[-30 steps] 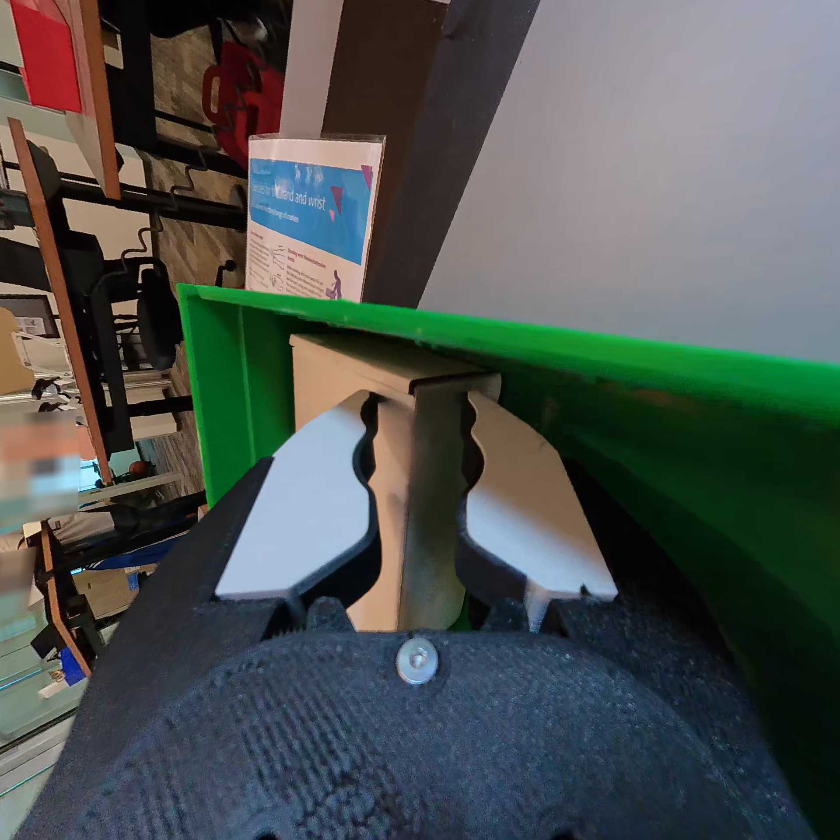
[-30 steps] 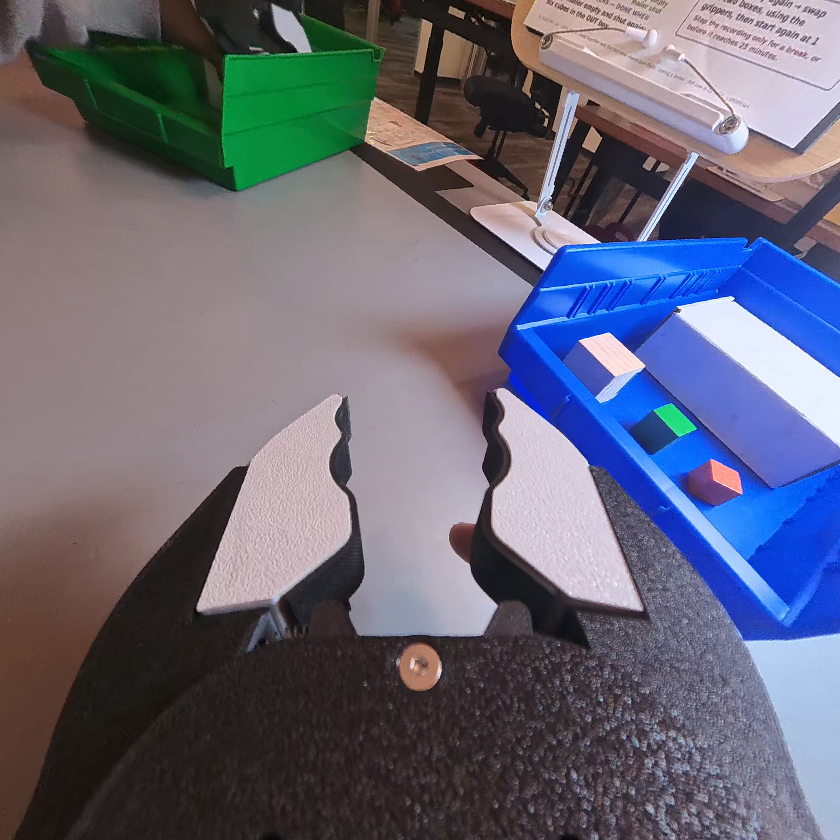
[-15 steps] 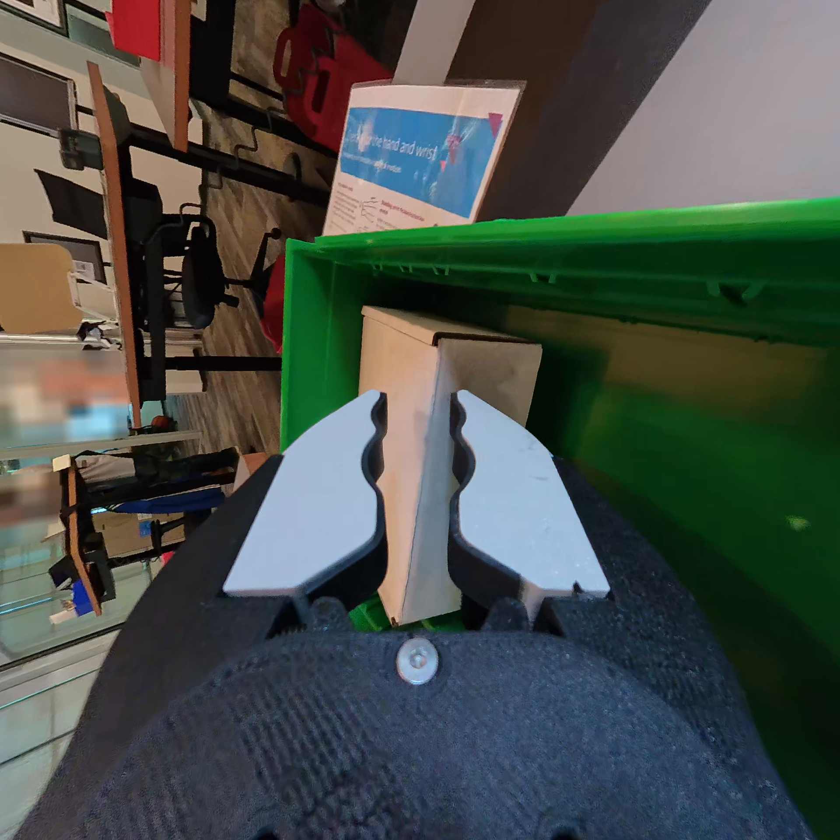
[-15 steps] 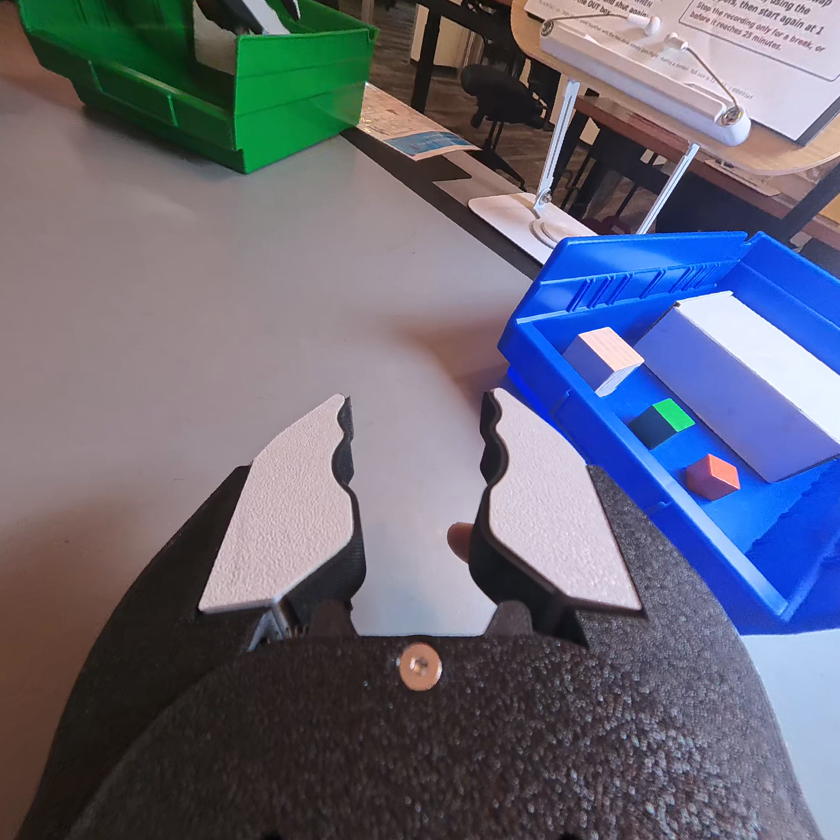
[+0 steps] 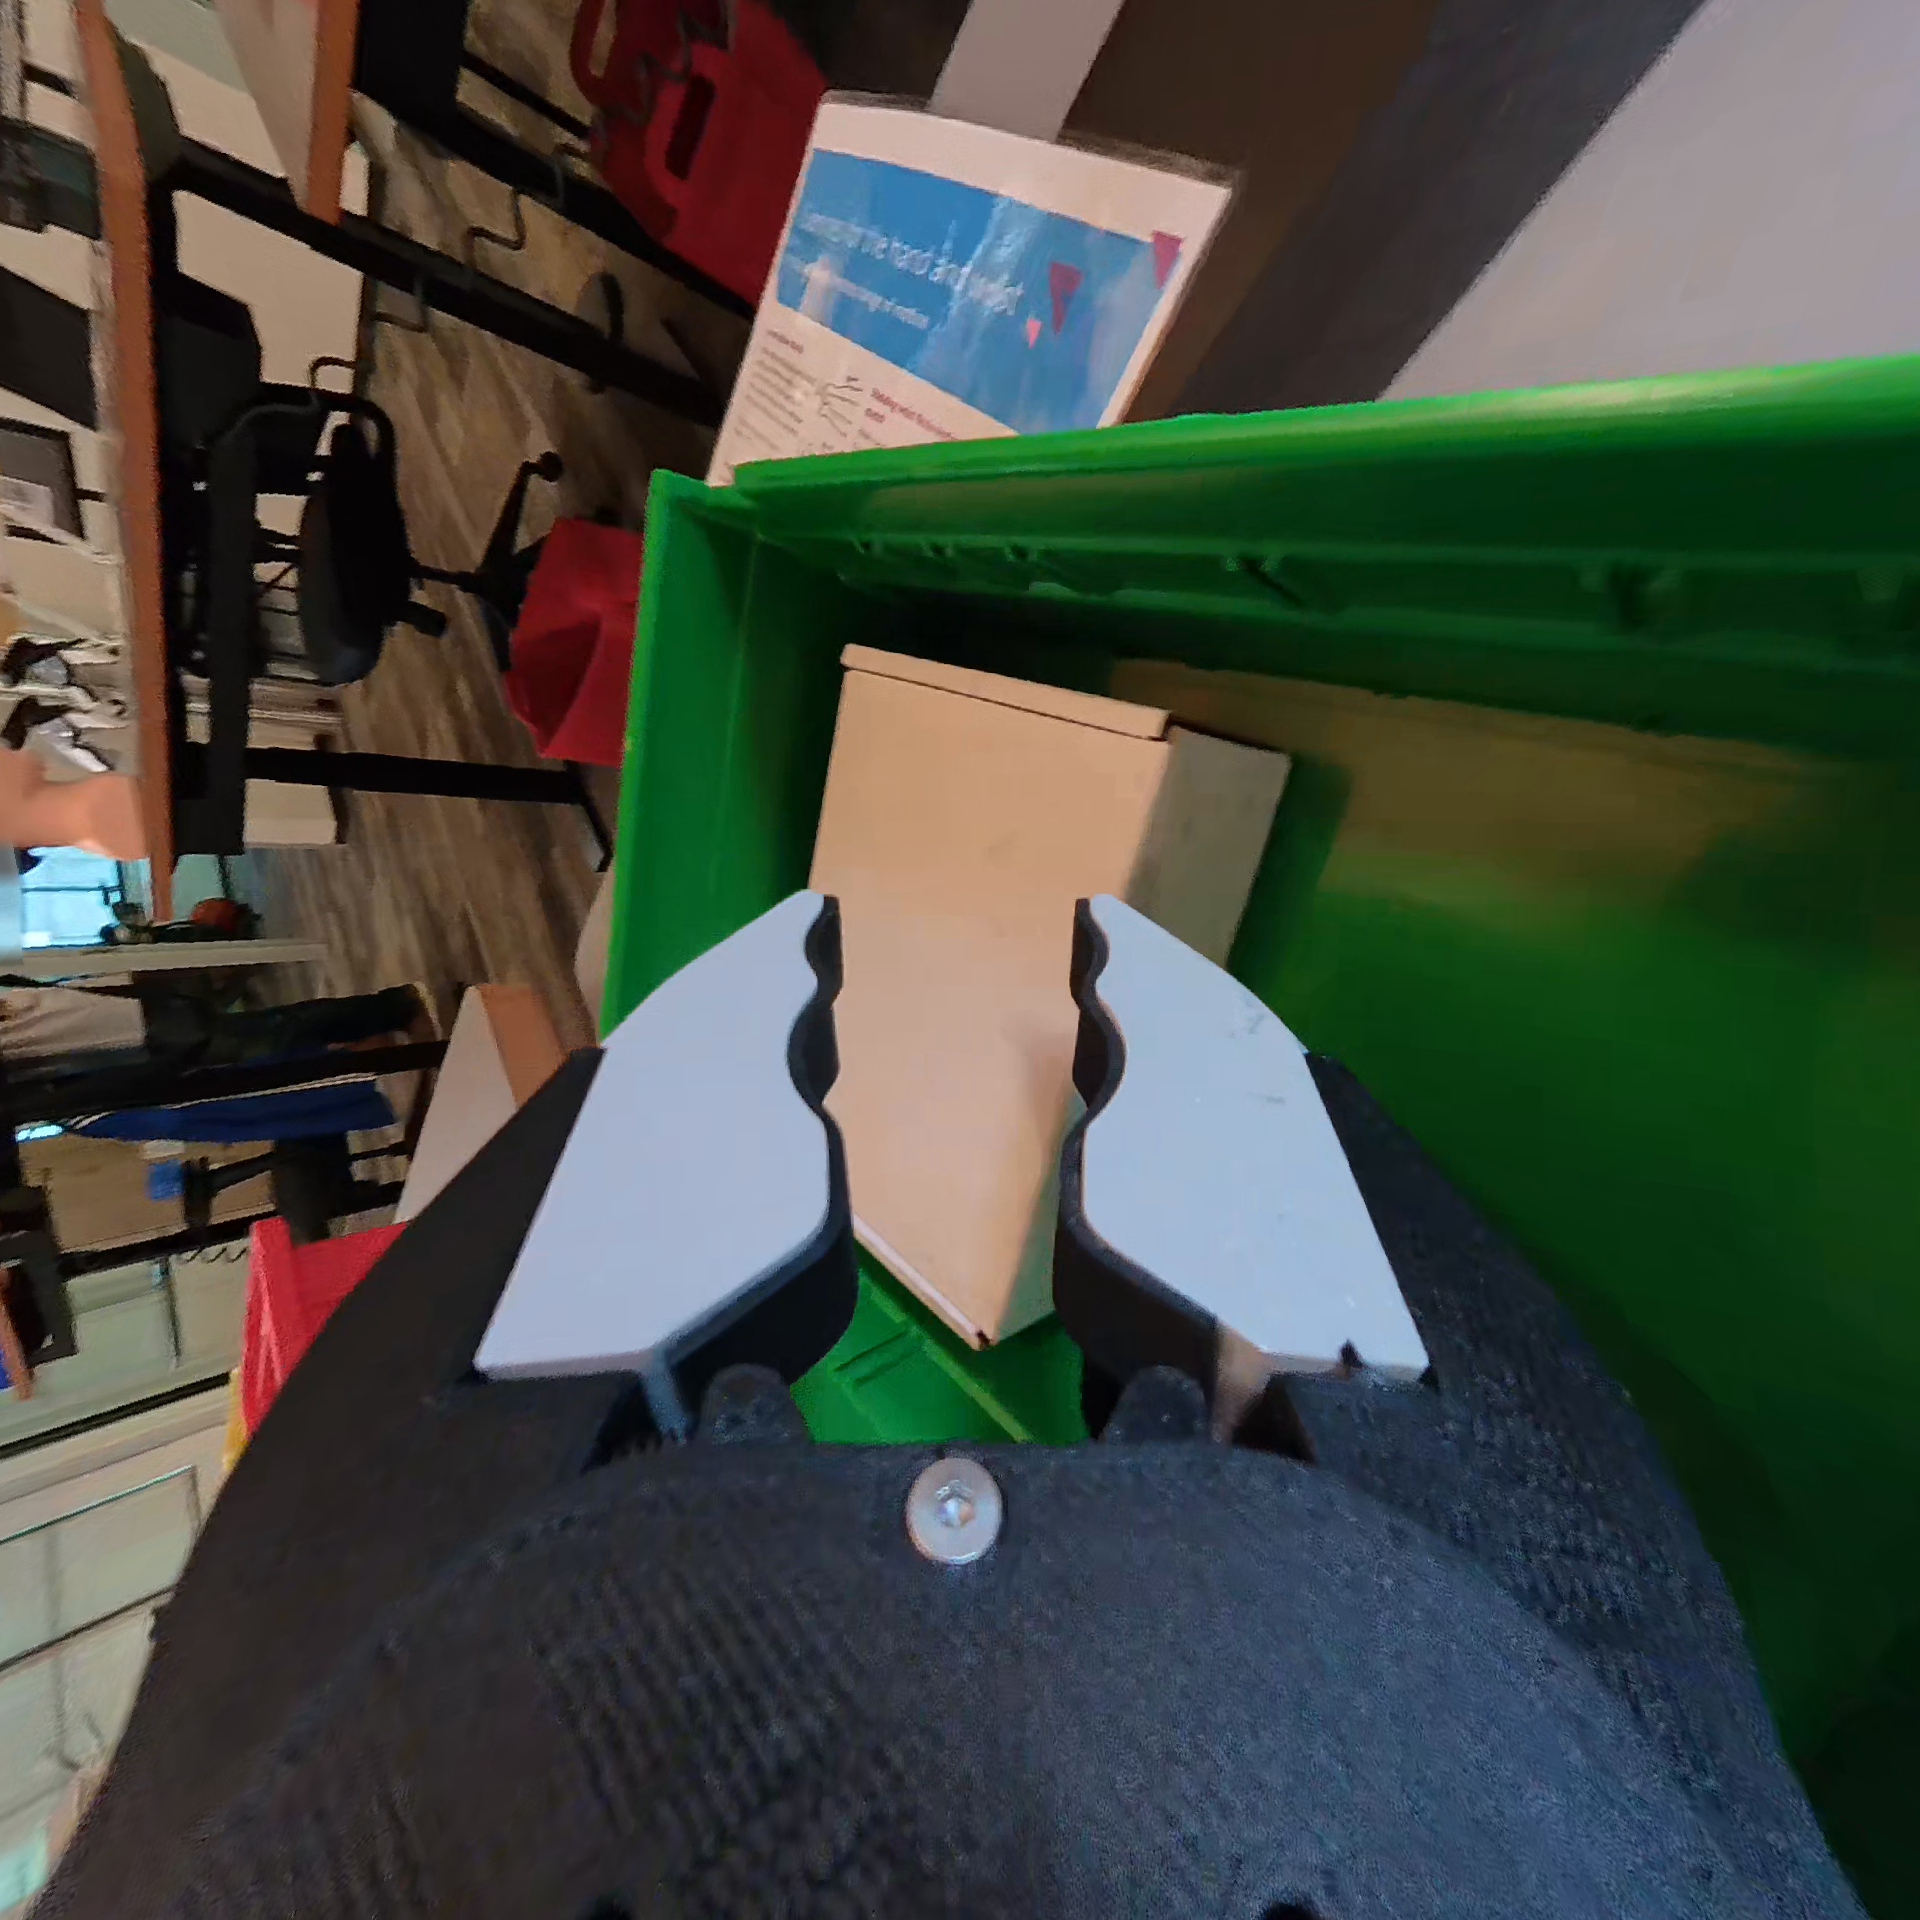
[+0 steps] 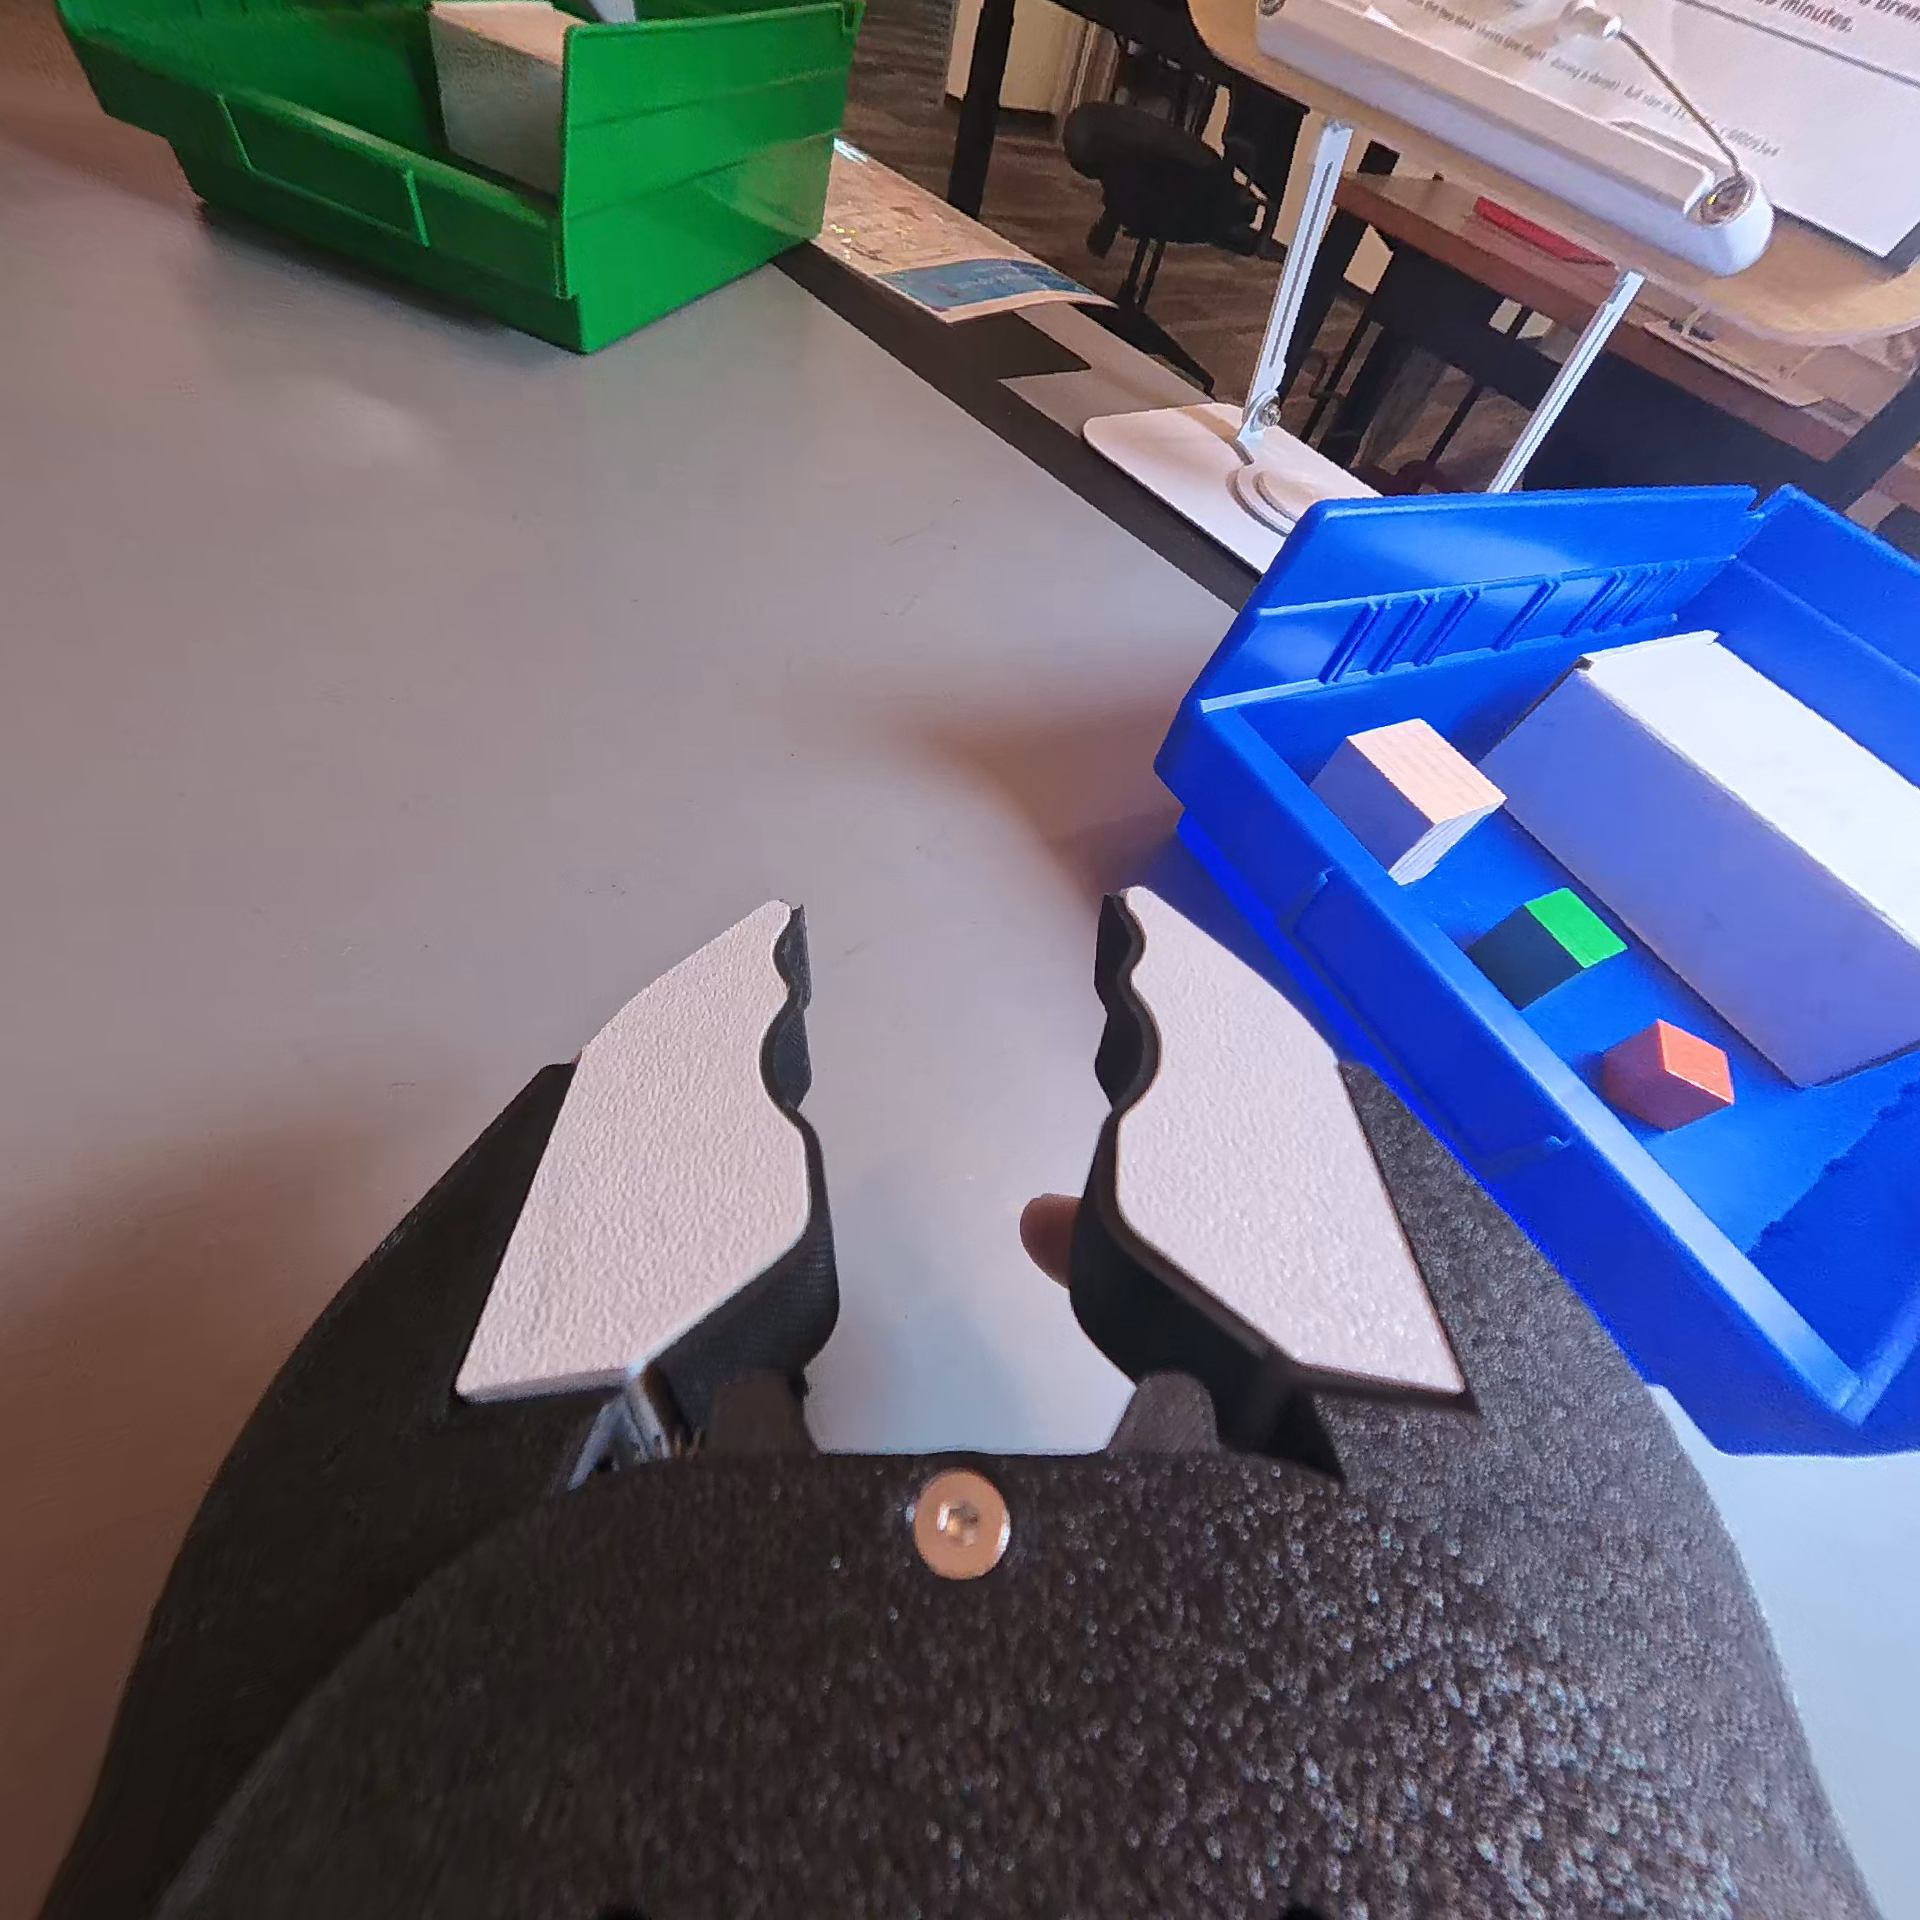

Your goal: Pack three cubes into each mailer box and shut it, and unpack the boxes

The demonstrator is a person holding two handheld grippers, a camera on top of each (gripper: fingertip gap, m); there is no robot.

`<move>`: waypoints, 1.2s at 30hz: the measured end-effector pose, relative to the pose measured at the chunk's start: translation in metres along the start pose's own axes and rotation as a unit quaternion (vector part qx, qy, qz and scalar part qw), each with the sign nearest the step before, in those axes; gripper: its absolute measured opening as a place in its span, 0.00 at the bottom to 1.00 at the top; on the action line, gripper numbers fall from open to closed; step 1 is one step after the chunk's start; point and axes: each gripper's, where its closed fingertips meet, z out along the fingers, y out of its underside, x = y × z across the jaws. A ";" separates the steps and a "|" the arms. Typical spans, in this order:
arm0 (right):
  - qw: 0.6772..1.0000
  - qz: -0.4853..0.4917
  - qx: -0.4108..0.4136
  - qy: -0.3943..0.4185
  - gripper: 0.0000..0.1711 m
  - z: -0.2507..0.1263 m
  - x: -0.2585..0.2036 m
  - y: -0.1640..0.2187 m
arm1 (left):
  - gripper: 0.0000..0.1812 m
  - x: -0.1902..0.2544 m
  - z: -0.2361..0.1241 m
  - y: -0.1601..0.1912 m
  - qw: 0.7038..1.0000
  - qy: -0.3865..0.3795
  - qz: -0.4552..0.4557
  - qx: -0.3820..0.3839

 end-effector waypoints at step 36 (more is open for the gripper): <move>0.999 -0.038 -0.010 0.002 0.28 0.004 -0.009 0.002 | 0.63 0.101 -0.061 0.035 0.937 0.325 0.015 -0.124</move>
